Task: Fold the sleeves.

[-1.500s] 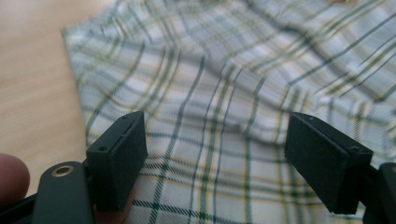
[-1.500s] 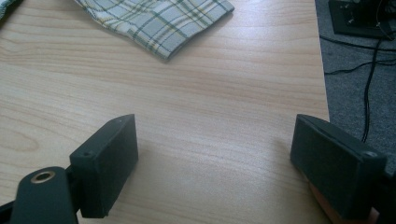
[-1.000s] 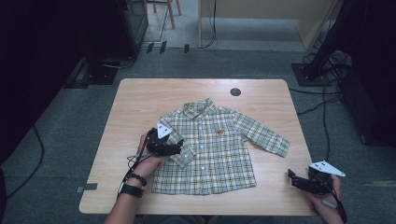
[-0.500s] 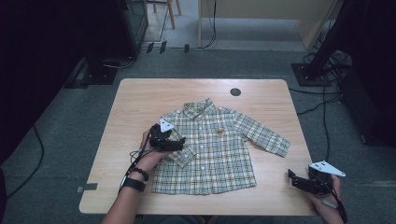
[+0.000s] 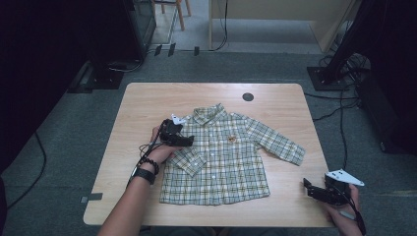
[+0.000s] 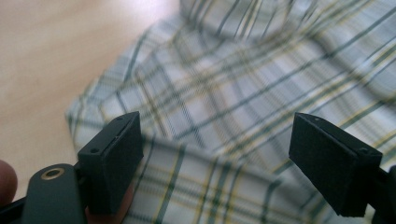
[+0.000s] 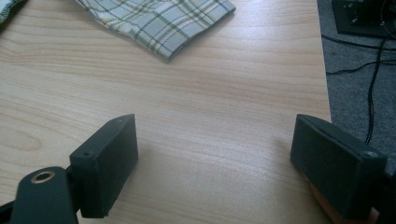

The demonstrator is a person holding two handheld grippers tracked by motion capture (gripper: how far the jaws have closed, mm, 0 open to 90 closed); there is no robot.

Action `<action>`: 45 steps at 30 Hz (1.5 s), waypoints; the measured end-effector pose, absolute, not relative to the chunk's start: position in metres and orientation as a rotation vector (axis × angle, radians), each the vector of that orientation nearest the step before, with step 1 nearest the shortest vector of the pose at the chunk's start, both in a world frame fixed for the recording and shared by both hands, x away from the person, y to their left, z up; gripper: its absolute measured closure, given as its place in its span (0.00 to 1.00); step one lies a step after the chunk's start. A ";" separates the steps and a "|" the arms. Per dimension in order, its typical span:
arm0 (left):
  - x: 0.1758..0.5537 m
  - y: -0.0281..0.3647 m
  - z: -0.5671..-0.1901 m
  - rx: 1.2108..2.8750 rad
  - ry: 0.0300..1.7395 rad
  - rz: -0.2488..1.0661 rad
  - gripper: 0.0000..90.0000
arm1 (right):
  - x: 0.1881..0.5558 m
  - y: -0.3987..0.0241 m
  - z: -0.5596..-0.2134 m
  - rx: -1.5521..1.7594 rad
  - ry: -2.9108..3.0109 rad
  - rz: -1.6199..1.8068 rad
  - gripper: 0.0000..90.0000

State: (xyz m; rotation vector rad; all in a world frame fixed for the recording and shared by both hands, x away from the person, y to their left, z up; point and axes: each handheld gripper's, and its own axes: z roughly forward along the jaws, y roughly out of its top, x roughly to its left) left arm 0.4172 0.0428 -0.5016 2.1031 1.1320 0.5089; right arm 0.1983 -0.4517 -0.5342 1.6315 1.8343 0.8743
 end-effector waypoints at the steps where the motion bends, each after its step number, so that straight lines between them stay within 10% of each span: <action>1: 0.419 0.040 -0.496 2.088 1.126 0.516 0.20 | 0.198 -0.452 -0.534 1.631 1.835 0.874 0.17; 17: 0.456 0.013 -0.519 2.126 1.065 0.504 0.19 | 0.197 -0.452 -0.534 1.620 1.849 0.887 0.17; 45: 0.371 0.026 -0.506 2.110 0.981 0.514 0.14 | 0.198 -0.451 -0.534 1.613 1.854 0.869 0.17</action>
